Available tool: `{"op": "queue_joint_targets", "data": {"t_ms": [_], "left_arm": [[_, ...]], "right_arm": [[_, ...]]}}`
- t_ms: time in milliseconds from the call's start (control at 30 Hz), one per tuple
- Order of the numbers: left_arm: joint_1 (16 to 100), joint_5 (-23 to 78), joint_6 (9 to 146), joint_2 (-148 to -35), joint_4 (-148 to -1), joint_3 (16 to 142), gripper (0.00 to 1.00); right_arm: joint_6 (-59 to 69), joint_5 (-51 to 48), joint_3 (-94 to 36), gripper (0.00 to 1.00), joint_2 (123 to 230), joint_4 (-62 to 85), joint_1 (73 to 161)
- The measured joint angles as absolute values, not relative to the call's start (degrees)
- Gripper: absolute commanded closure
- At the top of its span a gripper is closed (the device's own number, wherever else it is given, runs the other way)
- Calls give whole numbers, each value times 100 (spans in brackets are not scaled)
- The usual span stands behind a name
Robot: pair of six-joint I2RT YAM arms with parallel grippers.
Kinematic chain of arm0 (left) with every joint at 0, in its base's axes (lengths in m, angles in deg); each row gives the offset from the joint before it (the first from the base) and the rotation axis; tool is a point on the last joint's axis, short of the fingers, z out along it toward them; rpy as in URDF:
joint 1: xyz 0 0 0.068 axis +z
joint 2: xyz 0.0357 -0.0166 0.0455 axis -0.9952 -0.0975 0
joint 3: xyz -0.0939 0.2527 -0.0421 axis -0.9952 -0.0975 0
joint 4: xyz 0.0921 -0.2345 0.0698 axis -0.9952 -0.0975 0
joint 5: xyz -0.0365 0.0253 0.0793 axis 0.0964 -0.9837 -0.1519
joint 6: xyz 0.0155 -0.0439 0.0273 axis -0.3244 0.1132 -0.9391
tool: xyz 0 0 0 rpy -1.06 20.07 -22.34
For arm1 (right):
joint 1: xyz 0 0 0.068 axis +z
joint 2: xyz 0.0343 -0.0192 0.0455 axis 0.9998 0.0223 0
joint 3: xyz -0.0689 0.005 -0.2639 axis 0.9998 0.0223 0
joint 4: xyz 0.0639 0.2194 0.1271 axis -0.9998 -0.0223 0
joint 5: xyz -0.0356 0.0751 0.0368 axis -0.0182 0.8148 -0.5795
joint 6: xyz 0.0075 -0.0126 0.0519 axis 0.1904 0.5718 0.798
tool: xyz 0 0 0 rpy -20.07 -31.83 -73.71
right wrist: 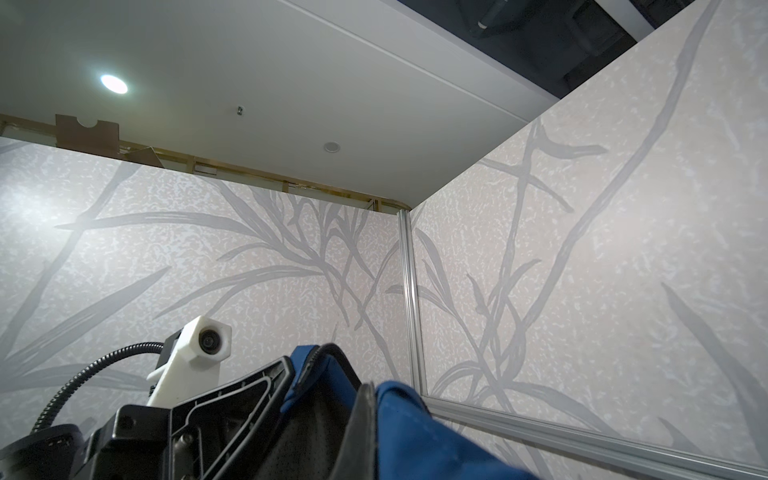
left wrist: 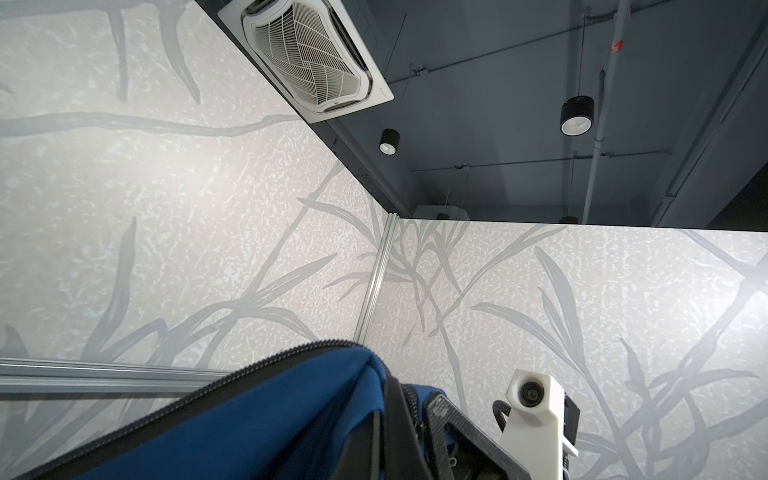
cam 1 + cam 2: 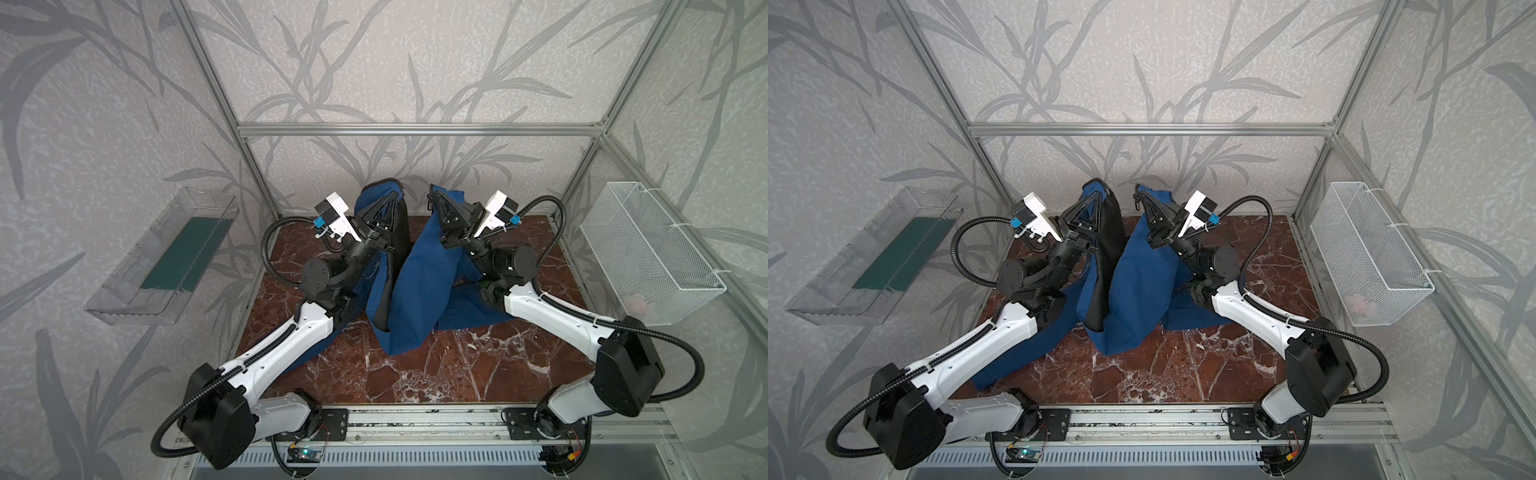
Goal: Zip up the jacket
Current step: 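Hold the raised hem ends together with both grippers, jacket hanging below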
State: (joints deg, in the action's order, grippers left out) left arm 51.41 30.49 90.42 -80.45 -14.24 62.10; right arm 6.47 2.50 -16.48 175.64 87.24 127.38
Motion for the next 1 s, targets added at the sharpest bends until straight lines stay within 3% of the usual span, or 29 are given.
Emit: {"op": "queue_joint_targets", "data": {"t_ms": [1000], "left_arm": [[5054, 3263, 8731, -8495, -321, 6317, 100]], "right_arm": [[1465, -412, -1939, 100, 17774, 8702, 13234]]}}
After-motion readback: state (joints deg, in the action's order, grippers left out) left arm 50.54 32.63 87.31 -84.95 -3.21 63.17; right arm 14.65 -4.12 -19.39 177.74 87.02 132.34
